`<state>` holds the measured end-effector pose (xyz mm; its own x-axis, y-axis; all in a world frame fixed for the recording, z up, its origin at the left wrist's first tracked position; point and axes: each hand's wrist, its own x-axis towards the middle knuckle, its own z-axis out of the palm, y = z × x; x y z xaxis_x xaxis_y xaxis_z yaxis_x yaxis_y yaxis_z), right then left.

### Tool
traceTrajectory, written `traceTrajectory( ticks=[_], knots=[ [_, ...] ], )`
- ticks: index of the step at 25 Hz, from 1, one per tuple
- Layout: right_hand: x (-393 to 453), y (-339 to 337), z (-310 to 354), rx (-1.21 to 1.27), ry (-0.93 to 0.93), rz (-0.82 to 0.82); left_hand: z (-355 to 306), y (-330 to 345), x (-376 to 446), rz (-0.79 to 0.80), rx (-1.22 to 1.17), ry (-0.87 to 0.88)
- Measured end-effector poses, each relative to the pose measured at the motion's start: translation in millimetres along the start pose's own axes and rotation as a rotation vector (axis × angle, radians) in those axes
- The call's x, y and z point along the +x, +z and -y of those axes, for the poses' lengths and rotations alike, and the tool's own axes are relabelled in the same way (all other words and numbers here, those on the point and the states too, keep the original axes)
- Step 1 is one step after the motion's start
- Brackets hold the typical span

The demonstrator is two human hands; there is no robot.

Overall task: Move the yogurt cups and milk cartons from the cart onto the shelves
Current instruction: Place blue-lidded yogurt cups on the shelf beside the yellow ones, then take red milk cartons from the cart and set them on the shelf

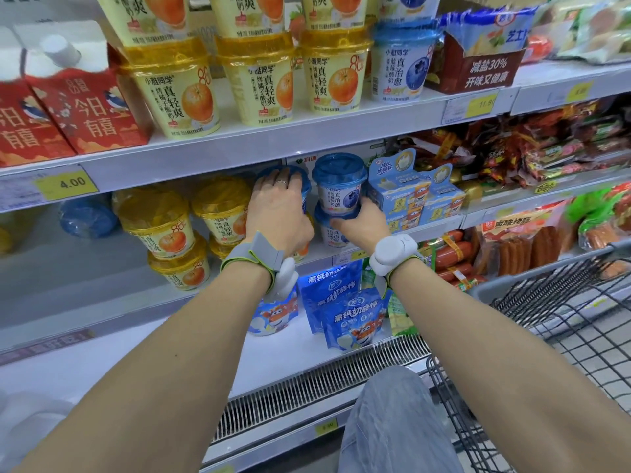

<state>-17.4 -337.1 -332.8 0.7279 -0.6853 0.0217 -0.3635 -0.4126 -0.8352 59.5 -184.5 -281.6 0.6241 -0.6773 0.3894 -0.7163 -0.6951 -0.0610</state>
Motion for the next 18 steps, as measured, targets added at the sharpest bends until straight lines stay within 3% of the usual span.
traceTrajectory(
  ticks=[4,7,9,12,18],
  knots=[
    [-11,-35,8,-0.250,0.010,0.184,5,-18,-8,0.034,-0.105,0.048],
    [-26,-71,15,-0.360,-0.020,0.289,-13,-31,-33,-0.090,-0.200,0.098],
    [-38,-99,17,-0.376,-0.061,0.251,-45,-42,-52,-0.097,-0.334,0.121],
    [-56,-146,19,-0.320,-0.094,0.126,-98,-54,-73,0.029,-0.523,0.200],
    [-109,-252,-42,-0.325,-0.045,-0.048,-214,-71,-107,0.166,-0.626,0.616]
  ],
)
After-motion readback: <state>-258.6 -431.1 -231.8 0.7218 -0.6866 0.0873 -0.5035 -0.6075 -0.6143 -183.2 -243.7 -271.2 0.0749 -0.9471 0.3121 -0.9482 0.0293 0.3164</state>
